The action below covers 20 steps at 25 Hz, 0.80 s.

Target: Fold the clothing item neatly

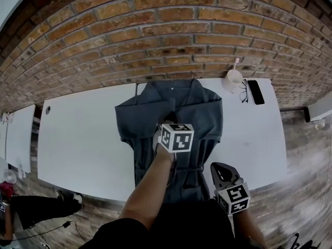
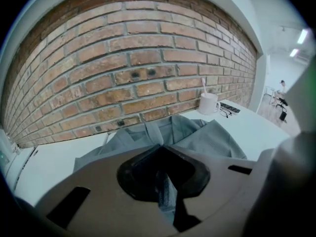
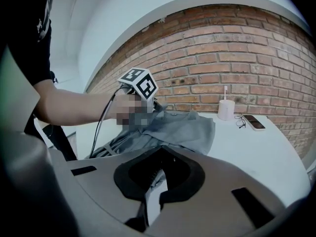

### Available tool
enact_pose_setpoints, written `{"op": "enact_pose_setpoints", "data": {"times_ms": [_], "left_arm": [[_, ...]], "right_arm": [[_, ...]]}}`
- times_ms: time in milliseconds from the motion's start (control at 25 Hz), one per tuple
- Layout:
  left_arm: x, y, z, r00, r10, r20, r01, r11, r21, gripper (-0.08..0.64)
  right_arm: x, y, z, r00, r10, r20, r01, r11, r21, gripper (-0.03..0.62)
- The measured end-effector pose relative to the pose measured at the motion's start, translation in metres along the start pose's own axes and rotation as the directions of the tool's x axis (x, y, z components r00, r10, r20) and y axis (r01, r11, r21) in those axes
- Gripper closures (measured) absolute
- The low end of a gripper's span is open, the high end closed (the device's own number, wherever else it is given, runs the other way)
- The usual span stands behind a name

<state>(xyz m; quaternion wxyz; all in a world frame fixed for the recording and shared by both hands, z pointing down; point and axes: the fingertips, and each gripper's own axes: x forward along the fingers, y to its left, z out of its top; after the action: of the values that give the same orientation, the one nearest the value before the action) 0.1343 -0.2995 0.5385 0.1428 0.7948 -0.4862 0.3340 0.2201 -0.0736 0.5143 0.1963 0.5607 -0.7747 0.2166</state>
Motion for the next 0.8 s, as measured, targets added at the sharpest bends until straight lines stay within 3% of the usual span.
{"op": "enact_pose_setpoints", "data": {"times_ms": [360, 520, 600, 800], "left_arm": [[0.034, -0.062, -0.052, 0.989, -0.028, -0.144, 0.036, 0.998, 0.052, 0.546], [0.038, -0.079, -0.066, 0.982, -0.035, -0.185, 0.058, 0.992, 0.116, 0.545], [0.039, -0.088, -0.067, 0.981, -0.06, -0.182, 0.086, 0.987, 0.138, 0.544], [0.019, -0.124, -0.047, 0.97, -0.222, -0.095, 0.23, 0.969, 0.09, 0.451]], "right_arm": [[-0.015, -0.048, -0.013, 0.999, -0.015, -0.033, 0.015, 1.0, 0.005, 0.591], [-0.014, -0.053, -0.014, 0.999, -0.004, -0.034, 0.004, 1.0, -0.003, 0.591], [-0.012, -0.051, -0.014, 0.999, 0.008, -0.034, -0.009, 1.0, -0.013, 0.591], [-0.008, -0.048, -0.014, 0.999, 0.039, -0.031, -0.04, 0.999, -0.027, 0.591]]}}
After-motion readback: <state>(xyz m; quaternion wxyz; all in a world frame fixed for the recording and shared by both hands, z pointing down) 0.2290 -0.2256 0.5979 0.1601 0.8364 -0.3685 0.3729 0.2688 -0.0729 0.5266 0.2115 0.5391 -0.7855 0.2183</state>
